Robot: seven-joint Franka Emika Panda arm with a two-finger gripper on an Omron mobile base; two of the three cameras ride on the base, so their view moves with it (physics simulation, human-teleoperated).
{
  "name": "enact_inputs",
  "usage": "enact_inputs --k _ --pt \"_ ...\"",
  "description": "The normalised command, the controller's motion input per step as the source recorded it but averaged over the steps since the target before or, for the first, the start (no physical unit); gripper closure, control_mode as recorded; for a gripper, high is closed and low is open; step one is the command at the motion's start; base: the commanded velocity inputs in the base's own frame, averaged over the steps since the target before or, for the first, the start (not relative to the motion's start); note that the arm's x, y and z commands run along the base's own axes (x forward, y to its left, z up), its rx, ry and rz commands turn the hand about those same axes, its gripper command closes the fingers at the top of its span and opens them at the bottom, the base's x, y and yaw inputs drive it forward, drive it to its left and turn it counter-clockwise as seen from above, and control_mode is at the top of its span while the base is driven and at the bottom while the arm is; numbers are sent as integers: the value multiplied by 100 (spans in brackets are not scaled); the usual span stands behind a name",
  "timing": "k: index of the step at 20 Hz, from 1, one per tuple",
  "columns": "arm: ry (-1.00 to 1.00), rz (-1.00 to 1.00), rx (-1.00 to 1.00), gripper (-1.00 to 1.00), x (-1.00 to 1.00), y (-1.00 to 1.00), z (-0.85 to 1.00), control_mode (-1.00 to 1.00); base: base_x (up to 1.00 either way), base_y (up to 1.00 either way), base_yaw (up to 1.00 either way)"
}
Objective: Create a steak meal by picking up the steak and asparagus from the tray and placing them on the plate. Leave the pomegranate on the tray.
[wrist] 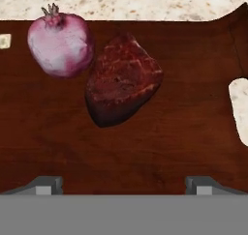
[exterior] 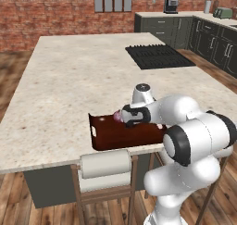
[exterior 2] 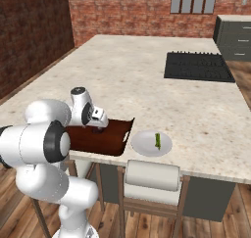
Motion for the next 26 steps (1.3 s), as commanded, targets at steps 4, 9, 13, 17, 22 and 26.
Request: enact_inputs --k 4,9,13,17,22,26 --pt "0 0 0 -100 26 7 -25 -100 0 0 0" --pt "0 0 0 -100 26 10 -23 -100 0 0 0" --pt "0 0 0 -100 27 0 -21 -100 0 0 0" --pt "0 0 0 -100 29 0 -17 -100 0 0 0" --pt "0 0 0 -100 31 0 -6 -100 0 0 0" --pt "0 0 0 -100 24 0 -11 -100 0 0 0"
